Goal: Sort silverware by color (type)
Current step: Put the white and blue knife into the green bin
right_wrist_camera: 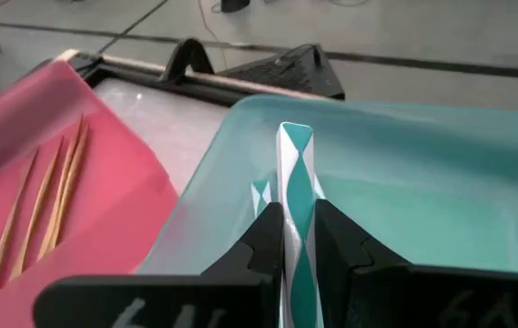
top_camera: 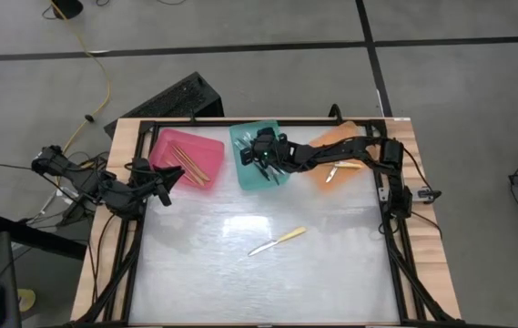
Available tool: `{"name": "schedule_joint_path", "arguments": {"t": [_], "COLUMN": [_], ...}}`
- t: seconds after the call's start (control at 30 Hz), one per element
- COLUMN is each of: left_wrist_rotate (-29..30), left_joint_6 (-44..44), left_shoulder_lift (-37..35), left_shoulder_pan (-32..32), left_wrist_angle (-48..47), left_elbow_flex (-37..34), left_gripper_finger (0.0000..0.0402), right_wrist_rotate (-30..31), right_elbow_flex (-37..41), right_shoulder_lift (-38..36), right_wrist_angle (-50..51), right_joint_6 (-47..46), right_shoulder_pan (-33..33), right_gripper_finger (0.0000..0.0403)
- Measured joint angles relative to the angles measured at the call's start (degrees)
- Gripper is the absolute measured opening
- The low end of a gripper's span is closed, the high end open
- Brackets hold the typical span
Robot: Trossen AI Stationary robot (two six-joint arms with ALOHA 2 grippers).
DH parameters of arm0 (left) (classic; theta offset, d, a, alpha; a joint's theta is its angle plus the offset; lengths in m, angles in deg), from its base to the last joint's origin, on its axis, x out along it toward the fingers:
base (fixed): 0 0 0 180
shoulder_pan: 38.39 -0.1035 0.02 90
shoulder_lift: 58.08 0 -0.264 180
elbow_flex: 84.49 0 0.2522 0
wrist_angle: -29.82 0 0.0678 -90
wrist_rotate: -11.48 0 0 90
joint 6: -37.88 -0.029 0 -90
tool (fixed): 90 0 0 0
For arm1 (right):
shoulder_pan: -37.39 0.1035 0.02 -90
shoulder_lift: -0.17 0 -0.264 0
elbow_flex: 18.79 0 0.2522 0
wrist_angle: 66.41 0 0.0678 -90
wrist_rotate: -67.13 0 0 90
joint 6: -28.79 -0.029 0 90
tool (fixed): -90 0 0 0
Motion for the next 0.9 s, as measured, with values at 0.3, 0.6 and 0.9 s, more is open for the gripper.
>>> {"name": "schedule_joint_path", "arguments": {"t": [0.3,0.6,0.9], "left_wrist_rotate": [1.24,1.53,3.58], "left_joint_6": [-0.48,-0.61,0.37], "left_shoulder_lift": [0.02,0.01,0.0], "left_shoulder_pan": [-0.02,0.0,0.0], "left_wrist_angle": [-0.03,-0.59,-2.34], "left_elbow_flex": [0.0,0.0,-0.02], "left_gripper_finger": [0.0084,0.0084,0.0084], "right_wrist_rotate": [-3.19,-9.55,-15.39], "right_elbow_flex": [-2.52,-4.24,-4.09], "right_shoulder_lift": [0.0,0.0,3.77], "right_wrist_angle": [-5.62,-1.31,-1.24], "right_joint_6": [7.98,23.25,22.7], "right_shoulder_pan": [0.16,-1.16,-2.52], "right_gripper_finger": [0.0052,0.0052,0.0052]}}
